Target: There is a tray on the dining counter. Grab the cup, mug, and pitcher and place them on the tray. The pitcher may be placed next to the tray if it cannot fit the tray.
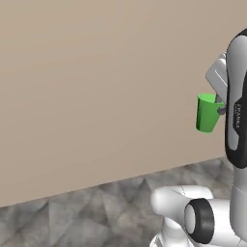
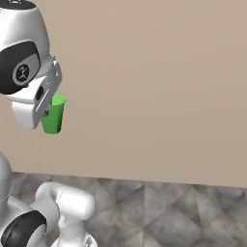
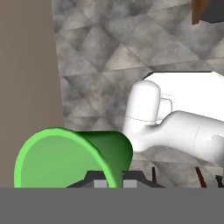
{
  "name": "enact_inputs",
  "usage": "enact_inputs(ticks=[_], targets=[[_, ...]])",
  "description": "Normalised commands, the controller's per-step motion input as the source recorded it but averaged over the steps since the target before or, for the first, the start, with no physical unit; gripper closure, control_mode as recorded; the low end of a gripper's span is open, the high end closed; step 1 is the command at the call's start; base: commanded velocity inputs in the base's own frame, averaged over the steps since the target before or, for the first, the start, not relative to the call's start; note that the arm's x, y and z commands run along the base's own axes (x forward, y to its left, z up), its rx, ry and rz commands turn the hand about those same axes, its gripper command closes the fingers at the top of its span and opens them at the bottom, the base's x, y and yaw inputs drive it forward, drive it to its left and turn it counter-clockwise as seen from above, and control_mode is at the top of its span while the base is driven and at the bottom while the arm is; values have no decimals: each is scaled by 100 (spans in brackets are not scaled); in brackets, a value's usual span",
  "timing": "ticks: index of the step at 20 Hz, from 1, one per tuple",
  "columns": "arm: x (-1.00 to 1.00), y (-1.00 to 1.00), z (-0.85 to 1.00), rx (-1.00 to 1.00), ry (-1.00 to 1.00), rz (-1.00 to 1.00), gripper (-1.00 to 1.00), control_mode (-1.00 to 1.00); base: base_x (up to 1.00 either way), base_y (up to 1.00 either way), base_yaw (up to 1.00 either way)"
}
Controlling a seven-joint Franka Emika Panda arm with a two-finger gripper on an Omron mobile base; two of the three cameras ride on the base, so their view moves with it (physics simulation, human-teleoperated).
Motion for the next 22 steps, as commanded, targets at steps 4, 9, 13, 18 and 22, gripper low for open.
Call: enact_inputs(ticks=[4,9,13,18,22], targets=[[0,0,0,0,0,0,100,100,100,-9,0],[0,0,0,0,0,0,100,100,100,-2,22],[0,0,0,0,0,0,100,100,70,-13,66],[0,0,0,0,0,0,100,100,31,0,88],[0,0,0,0,0,0,100,100,51,-12,87]])
